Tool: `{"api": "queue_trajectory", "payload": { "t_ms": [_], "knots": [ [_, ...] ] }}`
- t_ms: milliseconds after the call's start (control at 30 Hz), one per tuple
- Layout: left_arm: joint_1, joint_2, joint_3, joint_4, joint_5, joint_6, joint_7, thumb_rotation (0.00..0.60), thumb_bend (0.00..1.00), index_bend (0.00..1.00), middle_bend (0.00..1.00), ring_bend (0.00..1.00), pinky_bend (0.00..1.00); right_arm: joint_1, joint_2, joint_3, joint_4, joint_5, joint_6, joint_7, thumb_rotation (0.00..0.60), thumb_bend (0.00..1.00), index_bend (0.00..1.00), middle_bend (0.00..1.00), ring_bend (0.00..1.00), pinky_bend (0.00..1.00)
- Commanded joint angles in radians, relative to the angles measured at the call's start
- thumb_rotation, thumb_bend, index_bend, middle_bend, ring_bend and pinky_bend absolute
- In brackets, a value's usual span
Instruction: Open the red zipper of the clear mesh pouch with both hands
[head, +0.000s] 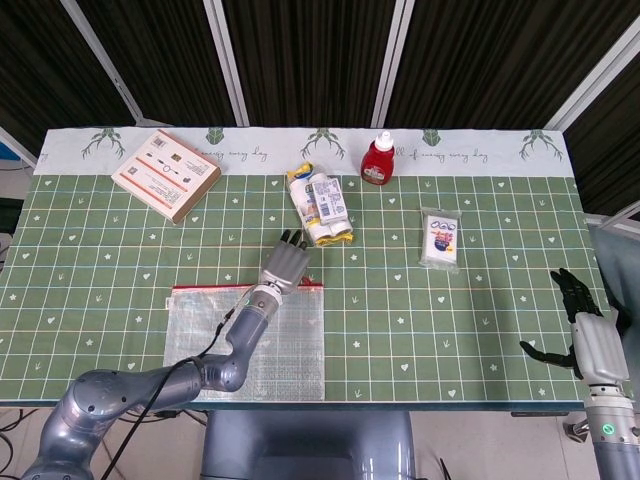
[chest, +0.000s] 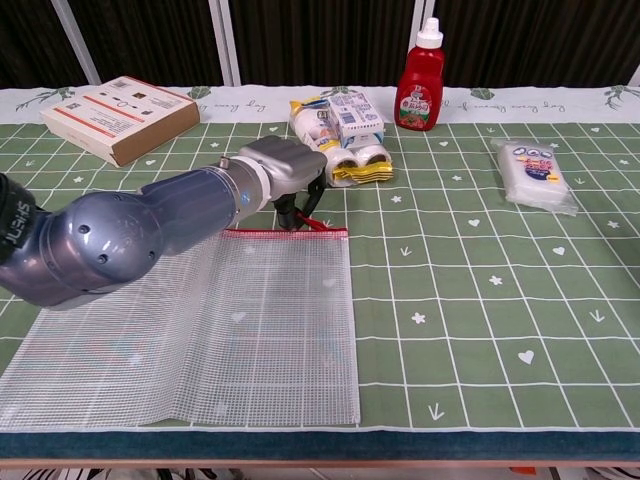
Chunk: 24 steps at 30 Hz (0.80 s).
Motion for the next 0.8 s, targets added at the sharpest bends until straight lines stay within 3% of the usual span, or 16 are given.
{"api": "queue_trajectory", "payload": {
  "t_ms": [33,400,800],
  "knots": [
    [0.0,0.001,0.001,-0.001,0.002,0.0,-0.001,0.6,0.45,0.6,0.29,0.05,0.12,0.0,0.0,0.0,0.0,0.0,-0.001,0.001,0.6,0.19,0.0,0.0,0.0,0.21],
    [-0.008,0.042,-0.015,-0.058,0.035,0.032,-0.007,0.6,0.47,0.61,0.29,0.05,0.12,0.0,0.003,-0.002,-0.004,-0.006,-0.002,0.006,0.6,0.19,0.0,0.0,0.0,0.21],
    [-0.033,0.162,-0.062,-0.239,0.105,0.111,0.006,0.6,0.47,0.61,0.29,0.05,0.12,0.003,0.014,0.004,-0.02,-0.009,-0.001,0.015,0.6,0.19,0.0,0.0,0.0,0.21]
  ]
}}
